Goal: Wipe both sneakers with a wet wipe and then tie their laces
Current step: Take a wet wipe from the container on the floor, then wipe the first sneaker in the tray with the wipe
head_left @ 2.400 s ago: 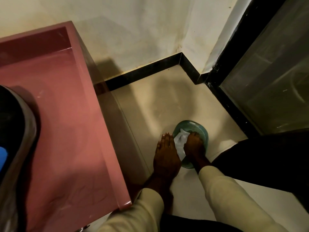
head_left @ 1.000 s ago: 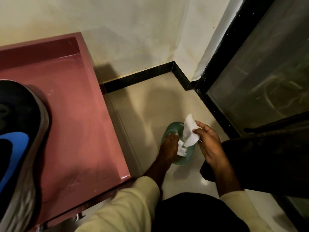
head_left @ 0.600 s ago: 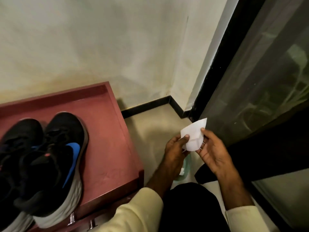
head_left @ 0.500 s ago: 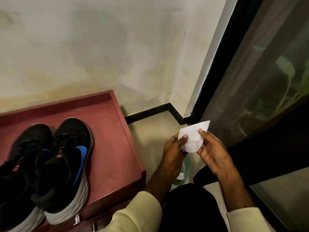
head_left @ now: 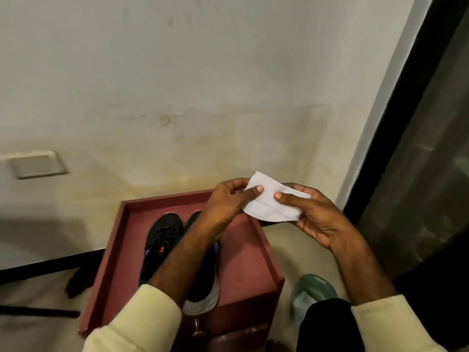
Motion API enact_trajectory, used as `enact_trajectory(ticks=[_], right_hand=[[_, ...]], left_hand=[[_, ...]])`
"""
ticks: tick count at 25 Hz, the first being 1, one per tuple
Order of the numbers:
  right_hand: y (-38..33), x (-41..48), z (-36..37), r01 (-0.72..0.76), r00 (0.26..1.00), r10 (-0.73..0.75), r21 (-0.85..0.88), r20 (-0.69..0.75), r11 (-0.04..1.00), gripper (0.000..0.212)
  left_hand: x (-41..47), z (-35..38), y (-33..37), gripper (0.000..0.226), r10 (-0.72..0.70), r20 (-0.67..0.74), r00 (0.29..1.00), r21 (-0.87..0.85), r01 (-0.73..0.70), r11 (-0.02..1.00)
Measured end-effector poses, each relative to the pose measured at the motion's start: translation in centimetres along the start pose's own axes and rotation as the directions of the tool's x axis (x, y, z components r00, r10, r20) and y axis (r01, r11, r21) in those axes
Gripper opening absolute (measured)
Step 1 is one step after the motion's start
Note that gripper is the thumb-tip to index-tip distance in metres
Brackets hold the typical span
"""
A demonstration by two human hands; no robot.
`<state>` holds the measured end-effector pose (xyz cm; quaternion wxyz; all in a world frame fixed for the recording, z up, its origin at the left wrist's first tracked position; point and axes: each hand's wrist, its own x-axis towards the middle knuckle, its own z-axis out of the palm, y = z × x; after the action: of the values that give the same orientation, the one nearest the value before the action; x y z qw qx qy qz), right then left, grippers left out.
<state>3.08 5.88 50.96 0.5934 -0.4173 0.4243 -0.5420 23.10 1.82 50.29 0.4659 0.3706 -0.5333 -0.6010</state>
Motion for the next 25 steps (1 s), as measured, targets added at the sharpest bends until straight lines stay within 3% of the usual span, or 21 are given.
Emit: enact_trajectory(ticks=[3,6,8,11,13,15,16,18,20,25], right_hand=[[0.9,1.5,4.2,-0.079,0.984,0.097,-0.120,0.150,0.990,0.042],[3.4,2.7,6.9,-0.094,0.969,0.137,-0.204,0.207,0.974,0.037],[5.7,3.2,7.7,-0.114,0.974,0.152,-0.215,0.170,0.970,0.037],[8.5,3.4,7.8,-0.175,0.971,0.203,-0.199,0.128,0.964,0.029],[9.6,3.8,7.1,-0.211,0.975,0.219,-0.151,0.034,0.966,0.027],[10.4,4.8,6.1,-0.235,0.967,0.227,-0.061,-0.114,0.970,0.030],[10.7,5.3,5.7,-0.239,0.958,0.229,-0.036,-0.171,0.970,0.030],[11.0,5.9,5.8,-0.249,0.946,0.235,-0.033,-0.223,0.968,0.027],[11.2,6.2,6.8,-0.249,0.948,0.234,-0.046,-0.214,0.967,0.027],[11.7,6.1,9.2,-0.284,0.942,0.264,-0.074,-0.207,0.956,0.027]], left_hand=[[-1.3,-5.0,2.1,0.022,0.041,-0.039,0.998,0.213,-0.032,0.977],[-2.3,-7.7,2.0,0.019,0.049,-0.022,0.999,0.398,-0.036,0.917],[-3.1,-8.6,1.1,0.020,0.030,-0.022,0.999,0.495,-0.016,0.869],[-3.8,-9.3,-0.8,0.020,-0.013,-0.060,0.998,0.506,0.042,0.861],[-4.3,-9.6,-2.1,0.020,-0.003,-0.113,0.994,0.582,0.068,0.810],[-4.8,-10.7,-3.0,0.026,0.057,-0.111,0.992,0.801,0.056,0.597],[-5.0,-11.2,-3.6,0.041,0.022,-0.053,0.998,0.886,0.037,0.463],[-5.0,-12.0,-5.2,0.071,-0.189,0.010,0.982,0.978,0.031,0.208],[-4.7,-12.2,-6.9,0.085,-0.283,-0.019,0.959,1.000,0.022,0.007],[-3.2,-11.0,-8.7,0.075,-0.168,-0.031,0.985,0.983,-0.001,-0.186]])
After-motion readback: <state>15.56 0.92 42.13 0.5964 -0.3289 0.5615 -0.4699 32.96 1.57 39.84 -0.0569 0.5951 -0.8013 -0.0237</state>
